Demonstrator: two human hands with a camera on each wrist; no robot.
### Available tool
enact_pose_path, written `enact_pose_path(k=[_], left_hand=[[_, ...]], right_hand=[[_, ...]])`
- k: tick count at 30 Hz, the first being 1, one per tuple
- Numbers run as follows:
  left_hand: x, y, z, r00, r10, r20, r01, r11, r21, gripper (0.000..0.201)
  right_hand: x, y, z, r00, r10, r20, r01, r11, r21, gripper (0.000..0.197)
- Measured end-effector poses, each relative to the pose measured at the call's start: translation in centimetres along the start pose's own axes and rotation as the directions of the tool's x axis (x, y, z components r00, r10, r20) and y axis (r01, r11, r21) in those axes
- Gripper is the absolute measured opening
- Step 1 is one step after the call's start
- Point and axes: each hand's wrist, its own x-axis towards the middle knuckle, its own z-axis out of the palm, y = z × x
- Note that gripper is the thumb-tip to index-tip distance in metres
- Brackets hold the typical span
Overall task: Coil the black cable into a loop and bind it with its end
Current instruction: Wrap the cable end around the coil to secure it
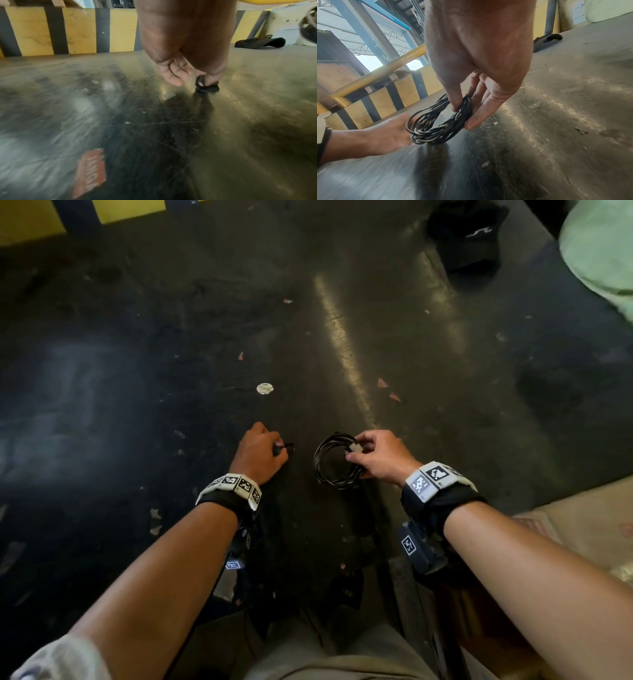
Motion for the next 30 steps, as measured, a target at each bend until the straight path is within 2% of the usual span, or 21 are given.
enact_pose_path(k=[4,8,12,19,26,30], left_hand=[[-1.5,0.3,0.2,0.992,0.103,0.067,-0.108,0.992,0.072,0.020],[-2.9,0.7,1.1,0.983,0.077,0.164,-0.092,0.992,0.085,0.028],[-4.2,0.3,1.9,0.987,0.003,0.161,-0.008,0.999,0.032,0.029],[-5.7,-0.8,0.9,0.976,-0.159,0.148,0.177,0.977,-0.122,0.019],[-7.5,-2.5,-1.1,0.951,-0.229,0.208,0.291,0.889,-0.354,0.014],[-9.1,-4.1,-2.3,0.939,-0.262,0.224,0.341,0.797,-0.498,0.011]], right_hand=[[-0.1,0.2,0.8,1.000,-0.014,-0.018,0.013,0.999,-0.038,0.037],[-0.2,0.7,1.8,1.000,-0.011,-0.012,0.010,0.997,-0.072,0.039],[-0.4,0.8,2.7,1.000,-0.001,0.004,0.001,0.998,-0.067,0.040],[-0.7,-0.8,4.4,0.999,-0.018,0.048,0.021,0.997,-0.068,0.039],[-1.3,-2.9,6.7,0.994,-0.049,0.095,0.057,0.996,-0.075,0.036],[-1.7,-4.0,8.3,0.992,-0.054,0.114,0.062,0.996,-0.068,0.037]])
